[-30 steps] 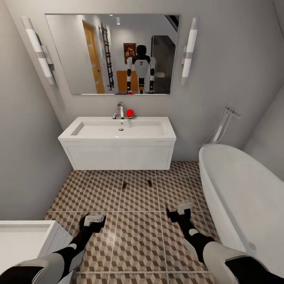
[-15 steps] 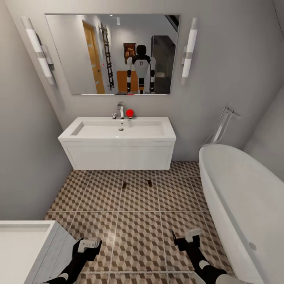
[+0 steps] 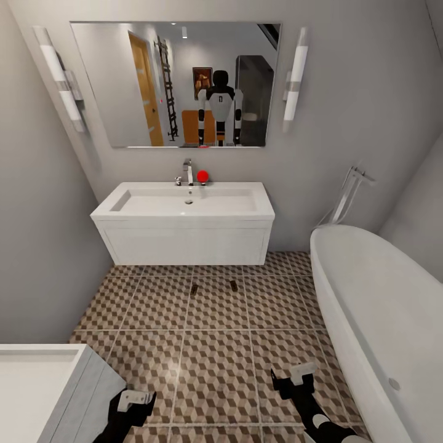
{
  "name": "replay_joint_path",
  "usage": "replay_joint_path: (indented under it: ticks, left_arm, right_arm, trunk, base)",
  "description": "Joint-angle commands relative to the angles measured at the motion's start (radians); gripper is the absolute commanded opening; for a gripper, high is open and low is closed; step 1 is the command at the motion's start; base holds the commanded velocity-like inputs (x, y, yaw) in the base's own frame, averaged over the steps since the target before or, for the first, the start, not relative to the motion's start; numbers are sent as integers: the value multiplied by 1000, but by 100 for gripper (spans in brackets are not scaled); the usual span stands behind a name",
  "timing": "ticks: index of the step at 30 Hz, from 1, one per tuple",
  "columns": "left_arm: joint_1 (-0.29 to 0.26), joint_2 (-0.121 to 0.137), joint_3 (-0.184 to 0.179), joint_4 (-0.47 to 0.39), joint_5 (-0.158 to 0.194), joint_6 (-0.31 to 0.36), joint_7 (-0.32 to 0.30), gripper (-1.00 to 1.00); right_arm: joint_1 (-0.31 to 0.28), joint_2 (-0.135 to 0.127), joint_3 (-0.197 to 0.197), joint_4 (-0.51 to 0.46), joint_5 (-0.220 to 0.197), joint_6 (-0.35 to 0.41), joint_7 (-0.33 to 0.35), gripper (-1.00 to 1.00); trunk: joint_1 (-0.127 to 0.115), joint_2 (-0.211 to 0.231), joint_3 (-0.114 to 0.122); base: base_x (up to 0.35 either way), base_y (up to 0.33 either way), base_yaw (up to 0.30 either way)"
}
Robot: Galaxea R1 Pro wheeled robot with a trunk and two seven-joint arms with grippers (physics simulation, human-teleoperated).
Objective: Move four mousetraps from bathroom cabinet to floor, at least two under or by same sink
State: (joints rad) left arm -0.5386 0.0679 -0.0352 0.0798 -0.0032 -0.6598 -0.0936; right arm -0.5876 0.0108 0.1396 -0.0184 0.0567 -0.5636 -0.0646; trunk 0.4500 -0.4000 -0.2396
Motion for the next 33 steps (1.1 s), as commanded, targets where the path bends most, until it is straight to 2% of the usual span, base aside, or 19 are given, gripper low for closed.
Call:
replay_joint_path:
  ticks: [1,8,28,33]
  left_arm:
    - [0,0,0,0,0,0,0,100]
    - [1,-1,0,0,0,0,0,100]
    - [5,-2,0,0,0,2,0,100]
    - [6,-2,0,0,0,2,0,100]
  right_arm:
    - [0,0,0,0,0,1,0,100]
    - [0,-1,0,0,0,2,0,100]
    - [0,-2,0,0,0,1,0,100]
    - [6,-17,0,0,1,-5,3,100]
  trunk:
    - [0,0,0]
    - [0,0,0]
    - [0,0,0]
    - [0,0,0]
  base:
    - [0,0,0]
    - [-88,0,0]
    - [-316,0,0]
    - [-96,0,0]
